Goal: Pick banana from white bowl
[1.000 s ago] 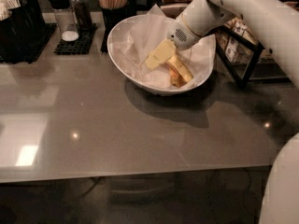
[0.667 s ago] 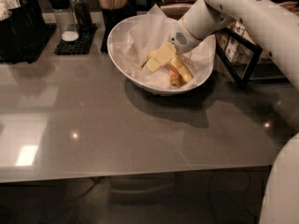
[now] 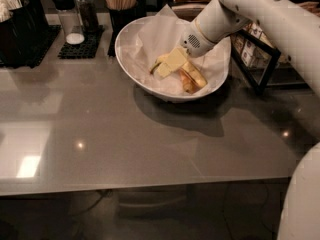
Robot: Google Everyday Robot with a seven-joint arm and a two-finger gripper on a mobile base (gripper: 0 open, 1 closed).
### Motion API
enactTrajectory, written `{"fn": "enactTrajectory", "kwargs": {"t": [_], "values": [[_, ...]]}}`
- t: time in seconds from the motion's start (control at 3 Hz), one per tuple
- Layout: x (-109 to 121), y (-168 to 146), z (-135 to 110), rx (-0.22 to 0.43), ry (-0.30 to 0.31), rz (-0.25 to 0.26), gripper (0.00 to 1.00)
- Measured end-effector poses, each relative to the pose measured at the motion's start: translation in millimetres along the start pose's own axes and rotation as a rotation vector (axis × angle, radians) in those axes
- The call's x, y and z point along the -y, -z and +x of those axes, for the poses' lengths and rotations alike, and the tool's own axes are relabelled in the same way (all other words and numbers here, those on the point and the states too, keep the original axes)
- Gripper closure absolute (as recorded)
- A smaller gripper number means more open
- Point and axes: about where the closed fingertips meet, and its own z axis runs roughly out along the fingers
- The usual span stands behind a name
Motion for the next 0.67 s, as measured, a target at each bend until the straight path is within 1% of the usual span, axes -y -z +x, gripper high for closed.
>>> {"fn": "enactTrajectory", "kwargs": {"t": [0.67], "values": [[0.0,-0.1,0.0,0.000,0.000,0.000,0.65]]}}
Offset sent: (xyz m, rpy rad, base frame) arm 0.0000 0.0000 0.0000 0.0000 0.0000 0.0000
